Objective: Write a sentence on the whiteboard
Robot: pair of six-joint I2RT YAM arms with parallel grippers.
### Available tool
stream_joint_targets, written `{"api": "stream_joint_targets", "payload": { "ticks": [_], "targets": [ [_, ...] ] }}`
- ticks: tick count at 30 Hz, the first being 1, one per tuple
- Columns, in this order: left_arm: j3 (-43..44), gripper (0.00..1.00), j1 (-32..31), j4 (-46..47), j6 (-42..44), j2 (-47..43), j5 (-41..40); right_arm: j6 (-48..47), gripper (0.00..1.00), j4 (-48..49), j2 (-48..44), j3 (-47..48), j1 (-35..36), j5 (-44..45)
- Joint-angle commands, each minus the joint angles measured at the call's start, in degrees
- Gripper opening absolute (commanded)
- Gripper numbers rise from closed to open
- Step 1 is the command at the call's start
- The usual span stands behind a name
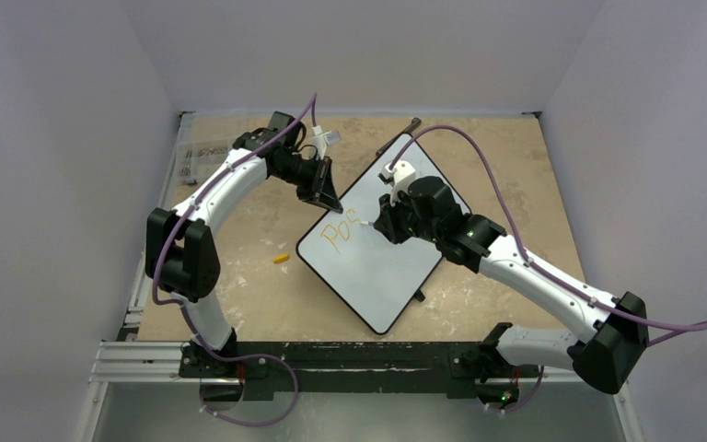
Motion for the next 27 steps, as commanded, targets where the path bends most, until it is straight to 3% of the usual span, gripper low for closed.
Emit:
{"api": "stream_joint_targets", "payload": {
  "ticks": [1,11,27],
  "targets": [
    [0.0,0.0,-1.5,-0.6,0.7,-1.7,-2.1,-1.7,0.0,-2.2,-0.9,-0.8,0.1,-2.1],
    [0.0,0.0,-1.5,-0.7,0.7,-1.8,-2.0,-2.3,0.0,-0.5,-0.6,-0.5,0.1,-6.9],
    [0.0,0.0,-1.5,-0.7,0.7,-2.1,-2.0,-1.1,0.0,4.4,-2.7,4.2,0.1,-6.3]
  ]
}}
